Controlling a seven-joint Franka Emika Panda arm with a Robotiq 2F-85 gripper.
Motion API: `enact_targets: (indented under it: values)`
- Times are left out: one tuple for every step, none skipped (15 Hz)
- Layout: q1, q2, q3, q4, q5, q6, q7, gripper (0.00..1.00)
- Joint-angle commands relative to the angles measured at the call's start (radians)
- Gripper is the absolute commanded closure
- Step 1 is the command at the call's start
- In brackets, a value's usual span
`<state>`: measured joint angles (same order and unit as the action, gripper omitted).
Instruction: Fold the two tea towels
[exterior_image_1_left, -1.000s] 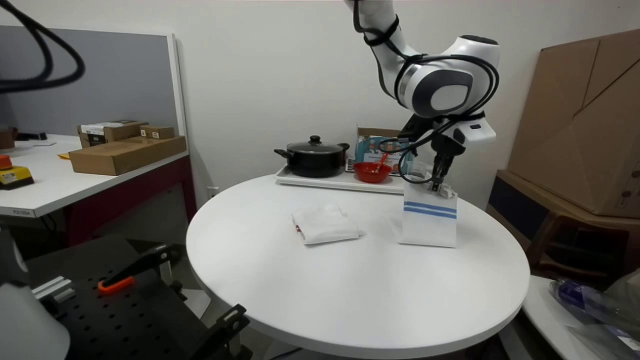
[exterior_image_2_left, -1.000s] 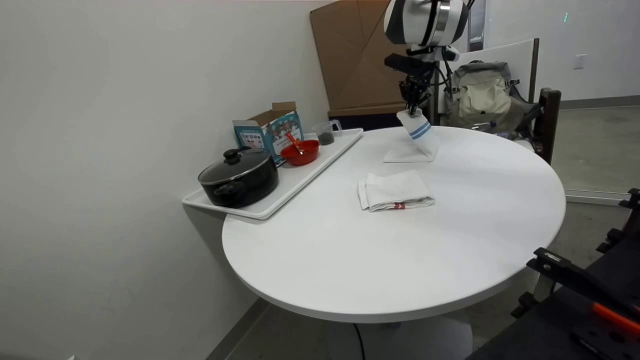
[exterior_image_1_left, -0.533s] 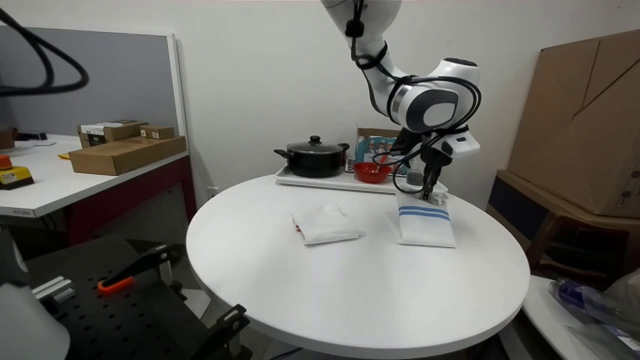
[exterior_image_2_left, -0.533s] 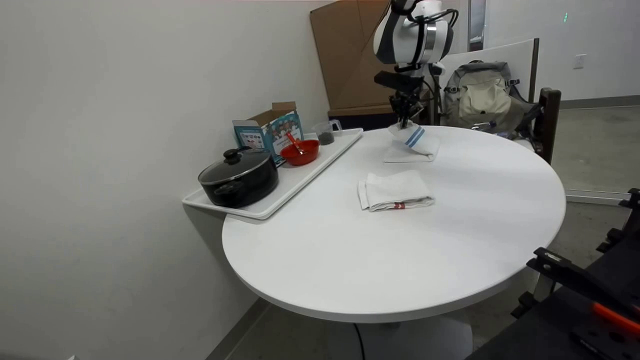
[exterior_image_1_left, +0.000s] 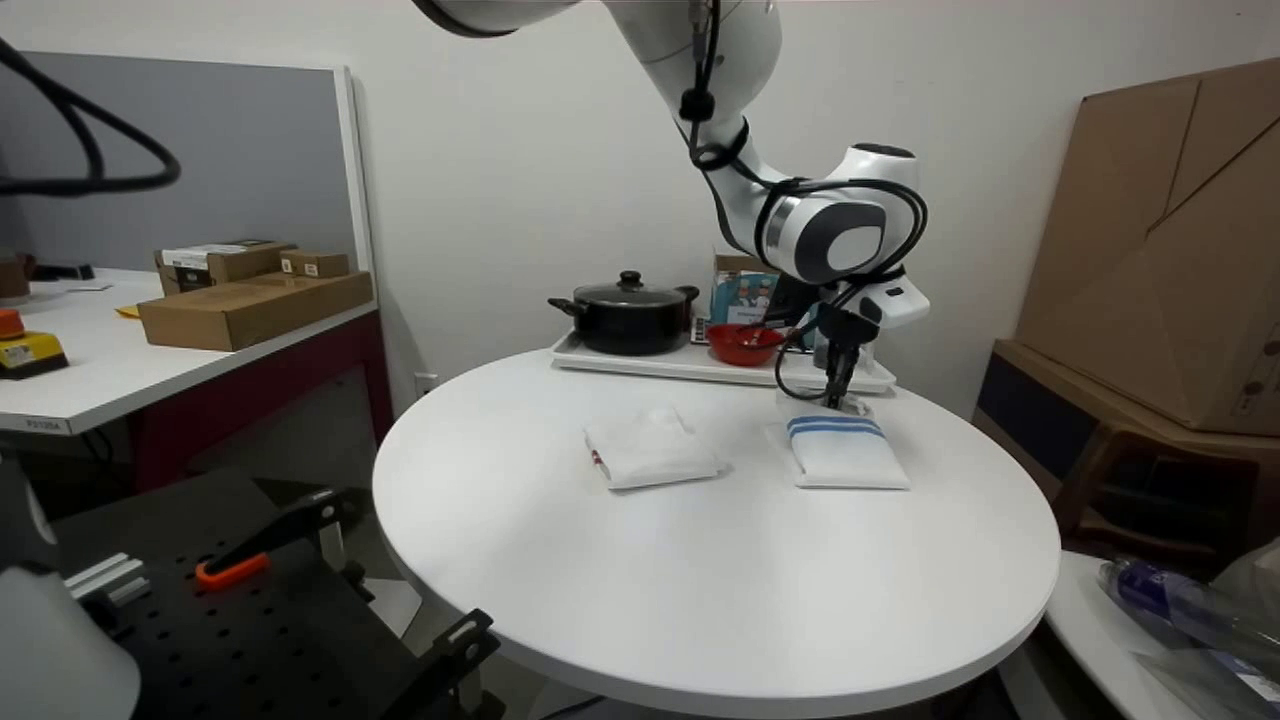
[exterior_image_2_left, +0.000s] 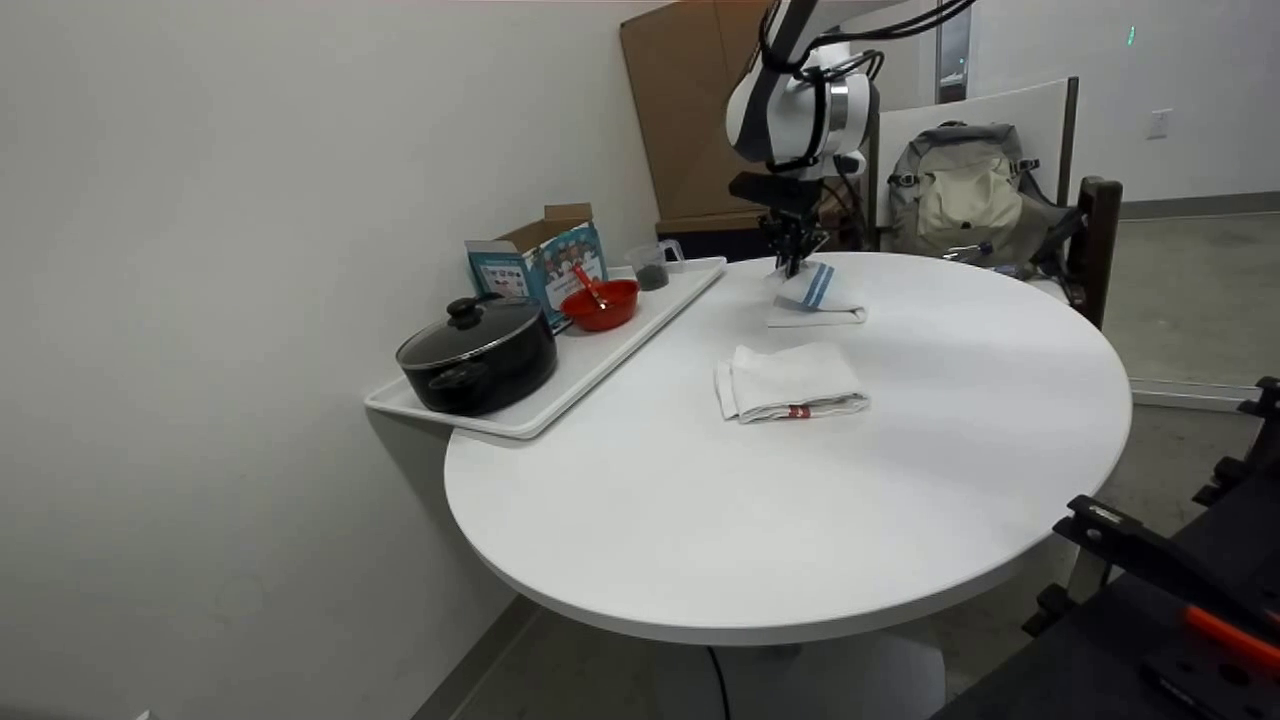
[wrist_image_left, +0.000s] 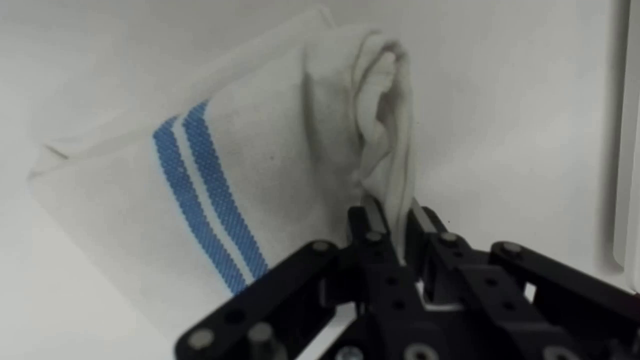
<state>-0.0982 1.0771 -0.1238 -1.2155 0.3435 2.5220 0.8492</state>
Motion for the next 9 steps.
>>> enact_targets:
  values:
    - [0.012, 0.059, -0.017, 0.095, -0.045, -0.048, 0.034, 0.52]
    - [0.012, 0.065, -0.014, 0.098, -0.050, -0.047, 0.027, 0.45]
    - [0.011, 0.070, -0.012, 0.100, -0.054, -0.047, 0.021, 0.37]
    - [0.011, 0.069, -0.008, 0.094, -0.056, -0.038, 0.012, 0.31]
    - [0.007, 0.059, 0.001, 0.077, -0.055, -0.031, -0.003, 0.23]
    - [0.003, 0.050, 0.008, 0.062, -0.053, -0.025, -0.017, 0.16]
    - [-0.002, 0.028, 0.018, 0.030, -0.049, -0.017, -0.040, 0.10]
    - [-0.005, 0.006, 0.022, 0.002, -0.049, -0.019, -0.061, 0.02]
    - [-0.006, -0.013, 0.021, -0.024, -0.051, -0.020, -0.082, 0.00]
